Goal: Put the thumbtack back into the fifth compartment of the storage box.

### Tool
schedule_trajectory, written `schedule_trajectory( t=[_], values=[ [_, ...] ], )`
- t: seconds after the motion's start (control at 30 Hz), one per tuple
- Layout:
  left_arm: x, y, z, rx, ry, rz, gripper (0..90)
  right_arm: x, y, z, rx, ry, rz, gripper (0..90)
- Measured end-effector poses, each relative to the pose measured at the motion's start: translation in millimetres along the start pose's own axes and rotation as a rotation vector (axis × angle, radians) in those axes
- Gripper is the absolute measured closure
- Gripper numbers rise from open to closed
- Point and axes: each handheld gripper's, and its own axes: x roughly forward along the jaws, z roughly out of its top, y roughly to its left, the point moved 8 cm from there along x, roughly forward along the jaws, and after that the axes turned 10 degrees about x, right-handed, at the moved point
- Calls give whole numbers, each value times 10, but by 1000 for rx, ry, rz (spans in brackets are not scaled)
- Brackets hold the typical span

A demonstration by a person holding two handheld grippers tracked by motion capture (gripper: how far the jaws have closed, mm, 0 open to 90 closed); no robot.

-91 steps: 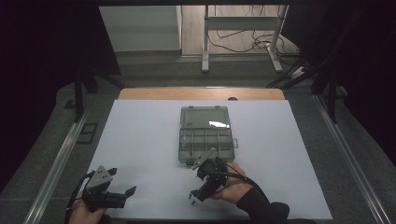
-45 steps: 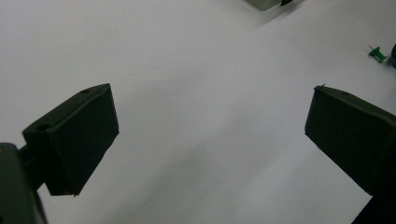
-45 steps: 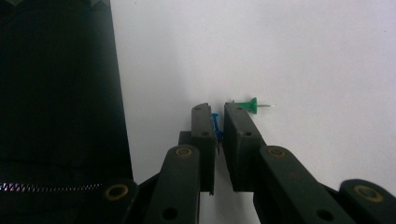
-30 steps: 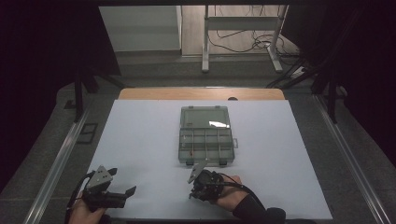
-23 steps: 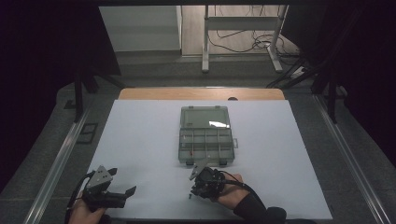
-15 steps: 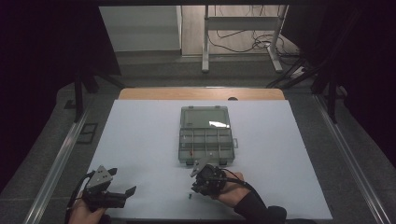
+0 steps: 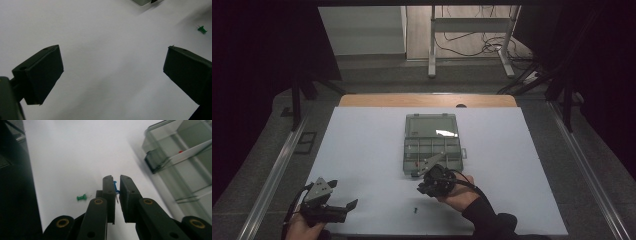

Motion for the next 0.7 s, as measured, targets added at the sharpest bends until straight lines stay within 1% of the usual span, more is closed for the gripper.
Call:
schedule_trajectory(
  t=[0.23,0.43,0.7],
  values=[
    [0,1,0,-1,0,-1,30,-17,-126,115,27,-24,-18,833],
    [-1,1,0,-3,-1,-2,30,-5,-228,210,40,-37,-38,833],
    [-2,3,0,-4,-3,-3,30,22,-346,329,72,-54,-61,833]
  ],
)
